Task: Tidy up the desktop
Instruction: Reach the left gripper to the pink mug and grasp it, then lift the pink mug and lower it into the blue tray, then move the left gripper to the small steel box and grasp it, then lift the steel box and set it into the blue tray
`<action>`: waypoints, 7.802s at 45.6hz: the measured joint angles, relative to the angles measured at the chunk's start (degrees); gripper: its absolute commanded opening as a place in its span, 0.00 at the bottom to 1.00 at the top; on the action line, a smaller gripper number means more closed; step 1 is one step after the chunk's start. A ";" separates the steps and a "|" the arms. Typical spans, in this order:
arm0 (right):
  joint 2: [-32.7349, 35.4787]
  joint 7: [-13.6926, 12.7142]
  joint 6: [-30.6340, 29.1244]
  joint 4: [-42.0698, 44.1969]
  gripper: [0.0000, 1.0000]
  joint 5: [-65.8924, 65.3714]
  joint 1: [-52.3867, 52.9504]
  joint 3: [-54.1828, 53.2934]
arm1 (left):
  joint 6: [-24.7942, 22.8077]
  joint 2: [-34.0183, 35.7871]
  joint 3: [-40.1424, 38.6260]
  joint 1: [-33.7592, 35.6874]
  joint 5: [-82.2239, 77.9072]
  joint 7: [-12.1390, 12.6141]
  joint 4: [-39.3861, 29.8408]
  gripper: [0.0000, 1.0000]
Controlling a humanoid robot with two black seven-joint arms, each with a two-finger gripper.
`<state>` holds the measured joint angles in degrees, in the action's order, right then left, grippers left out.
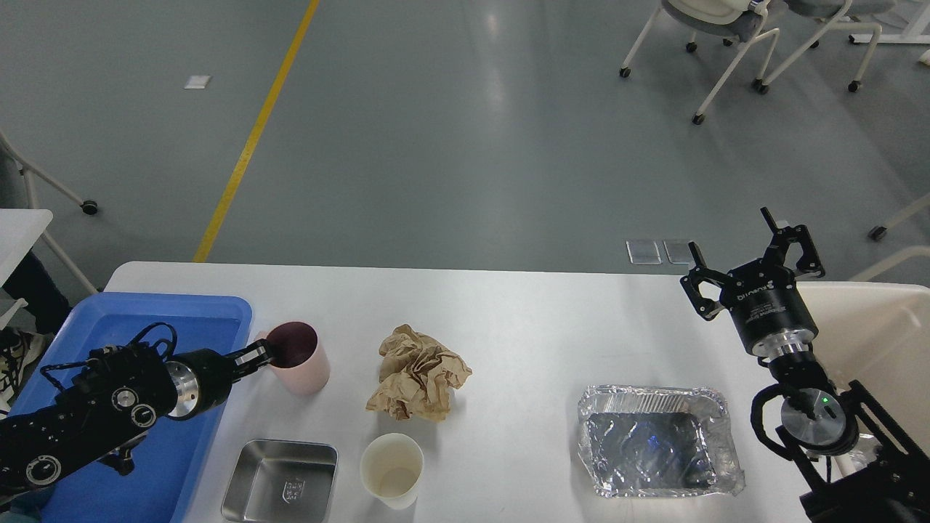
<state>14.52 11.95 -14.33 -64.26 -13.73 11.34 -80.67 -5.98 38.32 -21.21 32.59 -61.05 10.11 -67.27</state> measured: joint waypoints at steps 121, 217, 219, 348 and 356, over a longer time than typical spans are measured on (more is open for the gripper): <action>-3.71 0.00 0.20 -0.73 1.00 -1.38 1.52 0.27 | -2.43 33.70 4.37 -6.75 -10.87 -6.38 -15.25 0.87; -1.78 -0.09 0.37 -0.59 1.00 -2.53 1.98 1.04 | -11.30 19.74 5.75 -5.85 -33.49 -6.14 -21.26 0.92; -1.78 -0.09 0.36 -0.59 1.00 -2.53 1.98 1.03 | -10.99 19.71 5.52 -6.21 -33.49 -6.04 -21.15 0.92; -1.03 0.00 0.41 -0.66 1.00 -2.54 1.73 0.59 | -19.85 8.39 -24.18 -5.07 -22.97 -5.66 11.78 0.02; -0.99 0.00 0.43 -0.66 1.00 -2.53 1.67 0.59 | -18.17 7.96 -23.82 -5.83 -22.96 -5.76 16.69 0.03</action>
<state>13.53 11.96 -13.90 -64.92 -16.27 13.00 -80.07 -24.15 46.28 -45.03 26.76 -84.01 4.35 -50.59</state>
